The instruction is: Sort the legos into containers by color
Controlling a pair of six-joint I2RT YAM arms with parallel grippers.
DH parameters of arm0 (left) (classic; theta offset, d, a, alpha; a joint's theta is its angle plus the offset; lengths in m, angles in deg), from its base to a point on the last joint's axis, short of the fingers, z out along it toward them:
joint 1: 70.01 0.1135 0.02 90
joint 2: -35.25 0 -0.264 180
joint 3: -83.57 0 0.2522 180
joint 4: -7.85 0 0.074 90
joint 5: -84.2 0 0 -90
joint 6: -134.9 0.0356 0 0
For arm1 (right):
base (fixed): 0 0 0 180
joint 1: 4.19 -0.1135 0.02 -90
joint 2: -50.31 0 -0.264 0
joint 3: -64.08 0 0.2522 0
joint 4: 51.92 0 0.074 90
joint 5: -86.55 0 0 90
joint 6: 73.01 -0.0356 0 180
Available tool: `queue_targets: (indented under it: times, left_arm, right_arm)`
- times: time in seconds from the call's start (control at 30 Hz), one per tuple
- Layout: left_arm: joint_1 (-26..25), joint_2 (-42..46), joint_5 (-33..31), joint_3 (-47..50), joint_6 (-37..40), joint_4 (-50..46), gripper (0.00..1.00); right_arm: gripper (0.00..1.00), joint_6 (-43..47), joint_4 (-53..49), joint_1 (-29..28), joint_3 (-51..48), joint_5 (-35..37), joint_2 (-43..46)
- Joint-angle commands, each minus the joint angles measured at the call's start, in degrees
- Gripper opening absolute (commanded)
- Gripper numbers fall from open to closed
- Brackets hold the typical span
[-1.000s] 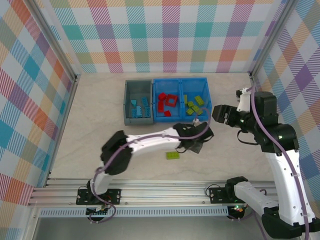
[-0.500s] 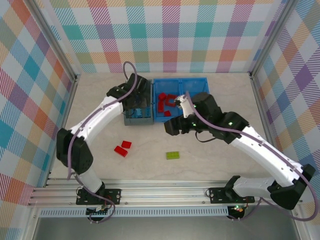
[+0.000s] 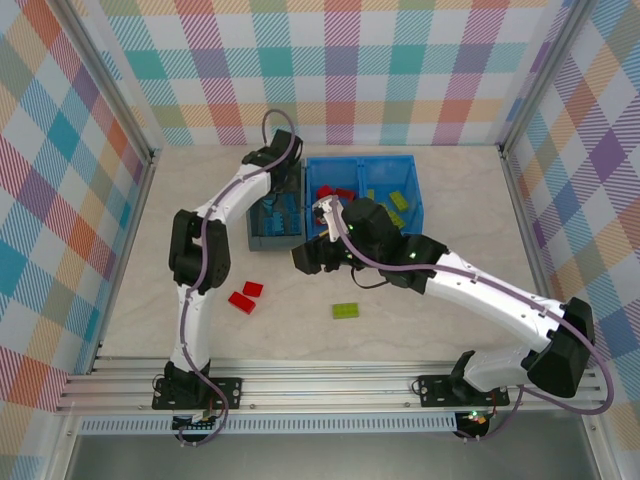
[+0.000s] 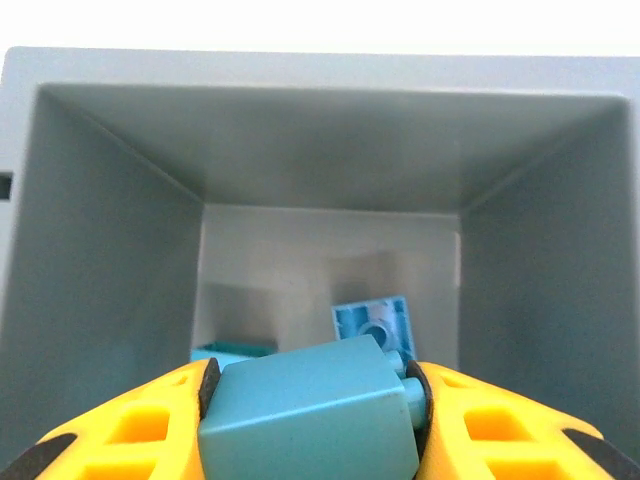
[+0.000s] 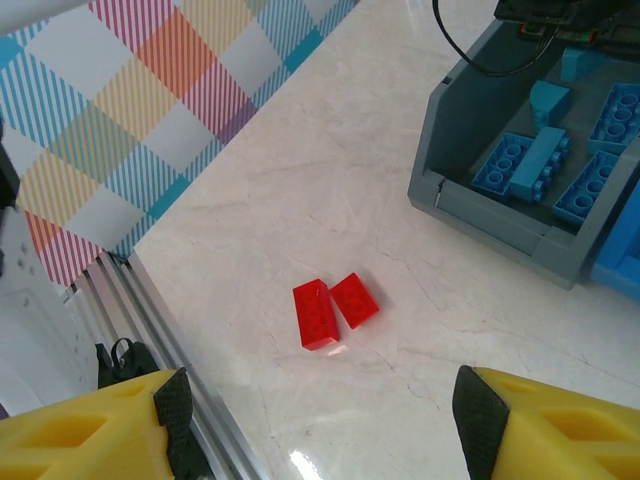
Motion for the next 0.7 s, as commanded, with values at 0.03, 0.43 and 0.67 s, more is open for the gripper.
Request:
queue_targets:
  times: [0.03,0.43,0.67]
  left_arm:
    - [1.3,-3.1,-1.6,-3.9,1.6,0.5,0.33]
    - [1.9,-7.8,-0.6,-9.1,0.2,-3.4,0.54]
    - [1.6,1.7,1.3,-4.4,-1.4,-2.7,0.63]
  right_arm:
    - [0.72,-1.2,3.8,-0.1,-1.1,1.3,0.8]
    - [0.73,-2.3,2.2,-0.2,-3.1,1.2,1.7]
    - [0.75,-1.5,1.0,-0.2,-3.7,1.2,1.9]
